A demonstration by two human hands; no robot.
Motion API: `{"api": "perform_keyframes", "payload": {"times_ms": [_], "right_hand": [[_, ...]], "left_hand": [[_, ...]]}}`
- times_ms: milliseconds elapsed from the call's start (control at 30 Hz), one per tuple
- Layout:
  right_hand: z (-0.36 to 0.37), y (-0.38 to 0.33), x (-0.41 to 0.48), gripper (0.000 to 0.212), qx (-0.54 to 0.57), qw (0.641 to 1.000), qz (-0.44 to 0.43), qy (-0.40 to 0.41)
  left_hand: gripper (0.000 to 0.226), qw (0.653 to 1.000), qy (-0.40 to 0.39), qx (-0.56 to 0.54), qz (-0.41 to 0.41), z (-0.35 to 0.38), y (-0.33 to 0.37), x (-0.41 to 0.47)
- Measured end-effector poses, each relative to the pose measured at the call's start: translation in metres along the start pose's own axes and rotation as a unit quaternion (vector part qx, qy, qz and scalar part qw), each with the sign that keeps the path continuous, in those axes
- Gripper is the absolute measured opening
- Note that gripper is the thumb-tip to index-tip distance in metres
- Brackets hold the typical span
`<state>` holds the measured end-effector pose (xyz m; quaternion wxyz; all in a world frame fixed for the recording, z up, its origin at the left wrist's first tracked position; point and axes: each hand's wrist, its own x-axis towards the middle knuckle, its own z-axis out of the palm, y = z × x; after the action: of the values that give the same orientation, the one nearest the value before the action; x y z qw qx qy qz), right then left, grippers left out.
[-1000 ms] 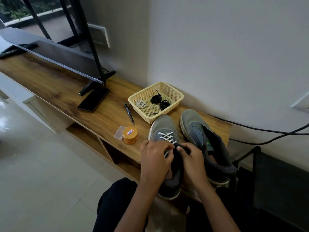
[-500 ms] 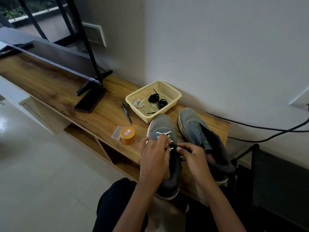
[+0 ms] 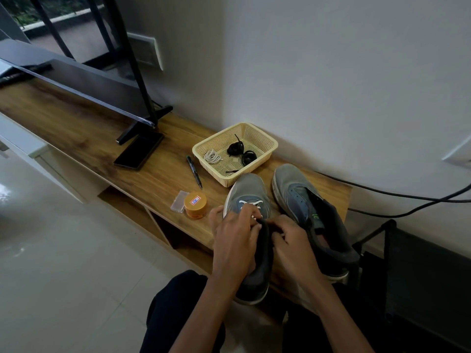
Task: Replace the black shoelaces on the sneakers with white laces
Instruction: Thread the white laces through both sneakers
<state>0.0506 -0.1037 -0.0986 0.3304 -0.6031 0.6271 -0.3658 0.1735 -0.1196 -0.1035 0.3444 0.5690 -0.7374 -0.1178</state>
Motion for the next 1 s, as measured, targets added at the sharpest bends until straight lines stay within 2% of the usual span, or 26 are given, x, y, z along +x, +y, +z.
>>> {"api": "perform_keyframes", "payload": {"times_ms": [100, 233, 333, 433, 533, 600, 833, 1000], "right_hand": [[0.004, 0.000, -0.003, 0.026, -0.047, 0.998, -0.032, 0.005], [0.008, 0.003, -0.005, 0.025, -0.025, 0.999, -0.037, 0.028], [0.008, 0.006, -0.003, 0.026, 0.011, 0.999, -0.017, 0.043], [0.007, 0.009, -0.002, 0.027, 0.071, 0.996, 0.021, 0.052], [0.007, 0.014, 0.000, 0.014, 0.128, 0.987, 0.080, 0.062], [0.008, 0.014, 0.001, 0.012, 0.132, 0.985, 0.084, 0.065], [0.009, 0.012, 0.004, 0.014, 0.114, 0.991, 0.047, 0.053], [0.002, 0.008, 0.012, 0.015, 0.156, 0.986, 0.047, -0.015]], "left_hand": [[0.021, 1.000, 0.012, -0.013, 0.011, 0.001, -0.004, 0.001], [0.030, 0.999, 0.006, -0.001, 0.038, 0.001, -0.007, -0.002], [0.037, 0.999, 0.003, 0.031, 0.039, 0.001, -0.007, -0.005], [0.028, 0.999, 0.023, 0.027, 0.028, 0.001, -0.004, -0.006], [0.030, 0.999, 0.031, 0.012, 0.003, 0.004, -0.002, -0.005], [0.033, 0.999, 0.036, 0.016, -0.005, 0.005, -0.003, -0.005], [0.023, 0.998, 0.056, 0.012, 0.000, 0.004, 0.001, -0.004], [0.017, 0.998, 0.060, 0.026, 0.002, 0.004, -0.001, -0.005]]}}
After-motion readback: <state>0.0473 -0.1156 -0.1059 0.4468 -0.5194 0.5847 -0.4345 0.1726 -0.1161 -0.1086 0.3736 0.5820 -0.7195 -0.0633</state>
